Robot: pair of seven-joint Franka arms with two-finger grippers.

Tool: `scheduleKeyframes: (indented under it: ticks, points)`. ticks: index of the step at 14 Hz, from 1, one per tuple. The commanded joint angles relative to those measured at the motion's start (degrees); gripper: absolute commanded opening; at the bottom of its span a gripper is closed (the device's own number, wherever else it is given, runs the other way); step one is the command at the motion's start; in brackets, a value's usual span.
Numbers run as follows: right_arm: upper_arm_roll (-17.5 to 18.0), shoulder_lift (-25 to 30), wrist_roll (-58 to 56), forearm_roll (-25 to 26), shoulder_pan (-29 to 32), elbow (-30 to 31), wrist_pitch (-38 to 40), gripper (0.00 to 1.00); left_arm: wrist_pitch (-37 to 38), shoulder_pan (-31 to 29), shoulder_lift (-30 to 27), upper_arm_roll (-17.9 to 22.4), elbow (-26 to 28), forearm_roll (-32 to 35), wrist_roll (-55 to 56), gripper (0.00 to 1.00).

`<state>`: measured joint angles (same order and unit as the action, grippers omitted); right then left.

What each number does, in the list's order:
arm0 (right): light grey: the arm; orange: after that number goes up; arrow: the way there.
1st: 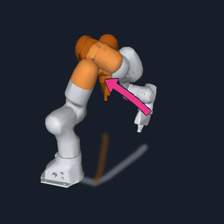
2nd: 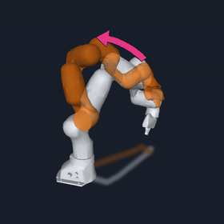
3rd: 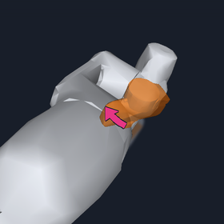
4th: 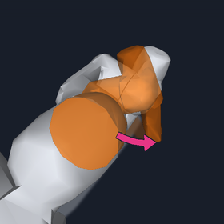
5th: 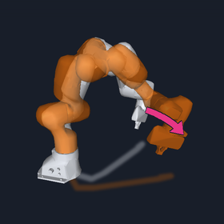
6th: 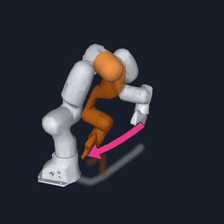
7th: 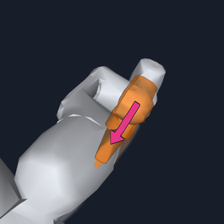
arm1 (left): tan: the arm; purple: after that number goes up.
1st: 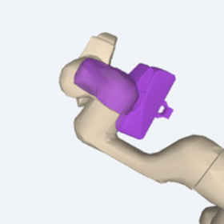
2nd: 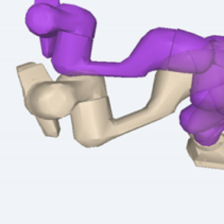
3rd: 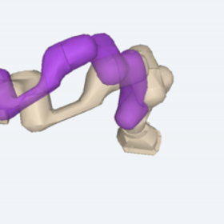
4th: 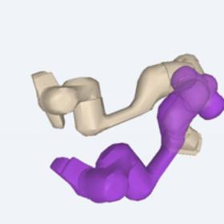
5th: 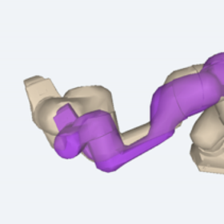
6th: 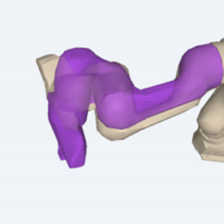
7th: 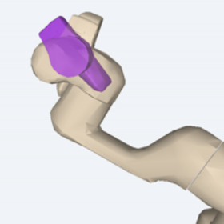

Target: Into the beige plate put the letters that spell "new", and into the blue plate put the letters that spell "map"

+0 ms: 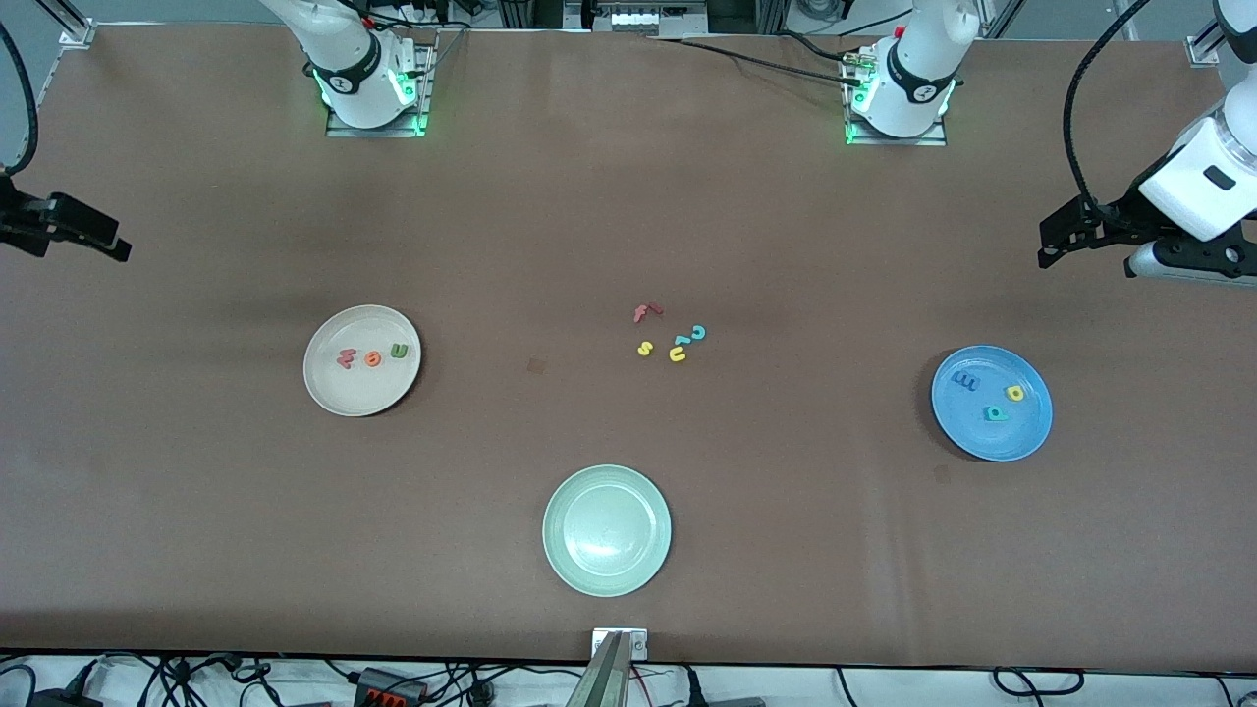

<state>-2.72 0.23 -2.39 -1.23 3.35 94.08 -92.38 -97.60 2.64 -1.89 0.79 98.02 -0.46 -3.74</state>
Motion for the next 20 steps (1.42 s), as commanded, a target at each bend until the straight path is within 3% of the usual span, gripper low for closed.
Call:
scheduleKeyframes:
  ticks: [1,20]
  points:
    - [0.9,3.7,0.9,0.3,0.8,4.0,-1.0,1.0,1.1,0.5,0.4,0.2,-1.3,0.7,-0.7,1.0]
    - [0.8,3.5,0.3,0.5,1.1,4.4,-1.0,1.0,1.2,1.0,0.9,0.2,-2.4,0.9,-0.7,1.0]
